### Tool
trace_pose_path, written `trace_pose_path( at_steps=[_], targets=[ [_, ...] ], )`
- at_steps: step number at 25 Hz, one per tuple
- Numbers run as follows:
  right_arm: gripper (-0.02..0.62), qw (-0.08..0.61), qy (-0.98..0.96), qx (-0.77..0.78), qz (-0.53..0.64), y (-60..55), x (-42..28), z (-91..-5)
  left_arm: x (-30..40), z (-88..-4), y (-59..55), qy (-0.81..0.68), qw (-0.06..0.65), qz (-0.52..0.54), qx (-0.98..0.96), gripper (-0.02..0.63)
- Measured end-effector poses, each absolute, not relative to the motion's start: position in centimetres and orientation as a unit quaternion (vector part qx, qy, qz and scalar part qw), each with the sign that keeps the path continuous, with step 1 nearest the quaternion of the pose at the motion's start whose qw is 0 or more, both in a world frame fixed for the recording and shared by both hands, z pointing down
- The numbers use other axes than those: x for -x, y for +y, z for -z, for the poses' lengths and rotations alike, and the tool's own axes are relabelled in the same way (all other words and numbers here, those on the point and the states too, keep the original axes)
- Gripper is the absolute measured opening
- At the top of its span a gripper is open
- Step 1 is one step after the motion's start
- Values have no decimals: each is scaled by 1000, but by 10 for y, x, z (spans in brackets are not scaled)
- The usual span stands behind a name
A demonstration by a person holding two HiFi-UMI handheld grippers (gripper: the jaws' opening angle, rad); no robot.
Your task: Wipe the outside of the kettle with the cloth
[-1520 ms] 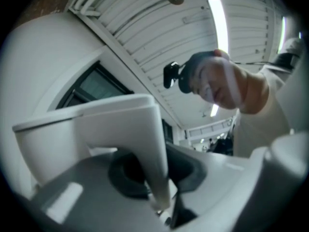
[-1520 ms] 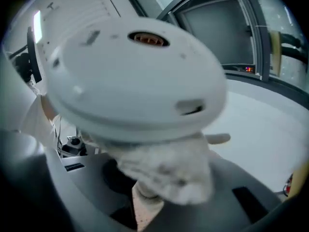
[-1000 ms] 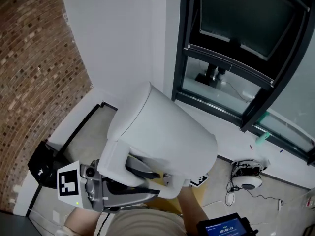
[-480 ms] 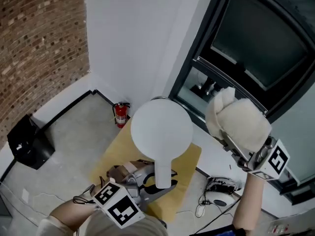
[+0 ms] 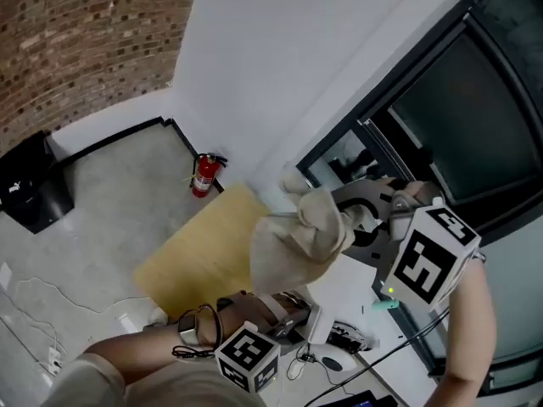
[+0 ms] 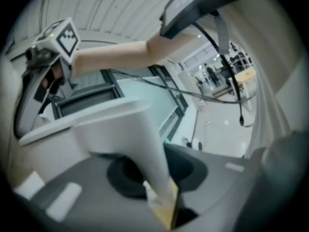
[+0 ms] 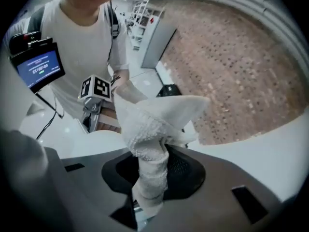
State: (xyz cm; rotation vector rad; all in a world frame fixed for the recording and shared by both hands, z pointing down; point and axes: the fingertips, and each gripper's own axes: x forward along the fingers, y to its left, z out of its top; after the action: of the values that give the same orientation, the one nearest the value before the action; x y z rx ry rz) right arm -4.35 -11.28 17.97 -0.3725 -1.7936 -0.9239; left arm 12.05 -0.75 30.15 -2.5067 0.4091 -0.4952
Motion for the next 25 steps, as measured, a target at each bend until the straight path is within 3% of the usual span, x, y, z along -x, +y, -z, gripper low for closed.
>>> trace_pose_path(
  at_steps=[5,10,14,17,25],
  targets=[
    [115,600,-676,277,325,-101,62,-244,-114,-320,8,137,257,186,938,103],
    [115,636,-653,359,201,-91,58,-304,-113,-337,22,116,265,187,939,101],
    [115,635,-664,389,69,-88,57,-328,-100,-332,44,52,218,126,966,101],
    [115,571,-715,401,-39,-85,58,-330,-81,-330,66,-23,196,91,976,101],
    [115,294,-835,410,-218,-78,72,-309,-21,-333,108,-146,151,99,973,101]
  ],
)
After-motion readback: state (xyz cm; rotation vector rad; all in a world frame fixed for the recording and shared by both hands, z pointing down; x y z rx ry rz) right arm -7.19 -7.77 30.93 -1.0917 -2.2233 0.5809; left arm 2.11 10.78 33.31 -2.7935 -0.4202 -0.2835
